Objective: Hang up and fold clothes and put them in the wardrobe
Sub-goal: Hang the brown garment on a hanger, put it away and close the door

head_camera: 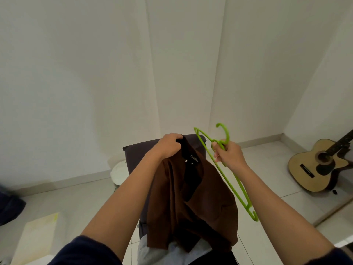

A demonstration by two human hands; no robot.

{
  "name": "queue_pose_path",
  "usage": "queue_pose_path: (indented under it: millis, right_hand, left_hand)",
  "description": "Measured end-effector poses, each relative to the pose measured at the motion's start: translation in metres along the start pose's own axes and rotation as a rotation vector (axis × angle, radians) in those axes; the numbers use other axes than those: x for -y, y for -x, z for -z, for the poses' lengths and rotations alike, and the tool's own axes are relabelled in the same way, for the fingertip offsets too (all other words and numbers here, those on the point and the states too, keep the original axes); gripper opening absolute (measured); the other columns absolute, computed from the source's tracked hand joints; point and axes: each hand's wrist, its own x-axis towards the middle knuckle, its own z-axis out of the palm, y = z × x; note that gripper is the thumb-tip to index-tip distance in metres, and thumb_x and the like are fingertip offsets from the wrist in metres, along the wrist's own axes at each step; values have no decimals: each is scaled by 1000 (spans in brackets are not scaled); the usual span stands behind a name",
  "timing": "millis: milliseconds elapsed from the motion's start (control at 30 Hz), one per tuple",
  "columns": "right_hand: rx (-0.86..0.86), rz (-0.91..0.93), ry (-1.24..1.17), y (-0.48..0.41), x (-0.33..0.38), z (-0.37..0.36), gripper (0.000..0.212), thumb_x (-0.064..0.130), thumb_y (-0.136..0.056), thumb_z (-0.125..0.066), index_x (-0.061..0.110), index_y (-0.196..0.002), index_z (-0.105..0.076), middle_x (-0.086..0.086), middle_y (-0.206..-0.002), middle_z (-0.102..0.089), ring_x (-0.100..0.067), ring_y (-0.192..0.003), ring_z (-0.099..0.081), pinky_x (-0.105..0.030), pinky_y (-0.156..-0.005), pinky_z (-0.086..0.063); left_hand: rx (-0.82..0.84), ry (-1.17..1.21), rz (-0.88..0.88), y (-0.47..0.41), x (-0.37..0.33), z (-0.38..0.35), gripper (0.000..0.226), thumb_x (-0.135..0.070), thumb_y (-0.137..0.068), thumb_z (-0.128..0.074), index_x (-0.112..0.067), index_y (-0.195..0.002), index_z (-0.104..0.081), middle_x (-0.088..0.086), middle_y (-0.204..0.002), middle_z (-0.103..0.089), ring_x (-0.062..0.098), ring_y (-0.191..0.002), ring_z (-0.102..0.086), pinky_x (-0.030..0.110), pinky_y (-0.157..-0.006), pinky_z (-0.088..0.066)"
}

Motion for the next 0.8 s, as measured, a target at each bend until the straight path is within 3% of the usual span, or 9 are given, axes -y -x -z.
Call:
queue_pose_path:
  millis: [100,200,300,433,533,600,700,800]
  right_hand:
    - [-108,76,-13,-11,25,3,24,28,-93,-57,18,-74,-68,10,-49,-50,2,-42,-49,-16,-53,-43]
    - [-149,119,-128,-15,58,3,37,40,-92,-55,14,-70,-69,22,-37,-46,2,-51,-43,-20,-58,-35]
    - [-255,159,-266,-22,87,1,48,45,-90,-56,11,-58,-62,14,-35,-41,-1,-45,-39,-20,-52,-31]
    - [-428,113,-661,-31,116,6,47,41,-88,-62,16,-50,-50,7,-37,-35,-6,-34,-29,-18,-40,-25]
    - [-549,92,-984,-34,130,13,44,36,-88,-63,19,-53,-44,9,-39,-40,-5,-34,-28,-20,-39,-22]
    - [-628,99,-1127,-34,136,19,44,34,-88,-62,19,-53,-38,9,-39,-37,-6,-35,-28,-22,-41,-20]
    - [-673,134,-1222,-34,137,27,49,35,-88,-60,19,-51,-32,9,-40,-30,-10,-38,-25,-23,-42,-20]
    - [-672,161,-1222,-31,128,26,52,33,-88,-59,18,-49,-29,6,-39,-27,-12,-38,-24,-24,-42,-19]
  left_hand:
    - [-44,28,-12,0,-17,7,52,5,-85,-35,-8,-134,-51,11,-142,-46,25,-132,-39,24,-102,-32]
    - [-81,64,11,-2,-25,11,49,2,-88,-36,-6,-134,-50,11,-144,-43,25,-133,-38,24,-103,-31]
    - [-87,110,31,-5,-33,16,45,0,-89,-37,-4,-131,-52,13,-141,-46,27,-130,-42,26,-100,-36]
    - [-115,170,18,-9,-47,24,45,-1,-89,-39,-6,-131,-53,11,-141,-48,25,-129,-44,24,-100,-35]
    - [-116,201,-8,-10,-59,27,37,0,-86,-40,-11,-113,-63,7,-116,-57,20,-111,-52,21,-83,-38]
    - [-118,206,-21,-12,-65,27,30,0,-85,-40,-10,-99,-64,5,-102,-54,15,-97,-47,21,-72,-37]
    - [-108,224,-12,-15,-72,26,34,2,-83,-41,0,-106,-66,8,-100,-55,16,-91,-46,23,-78,-39]
    - [-95,292,-31,-16,-78,26,25,5,-81,-42,-12,-88,-60,9,-93,-55,21,-87,-52,26,-73,-43]
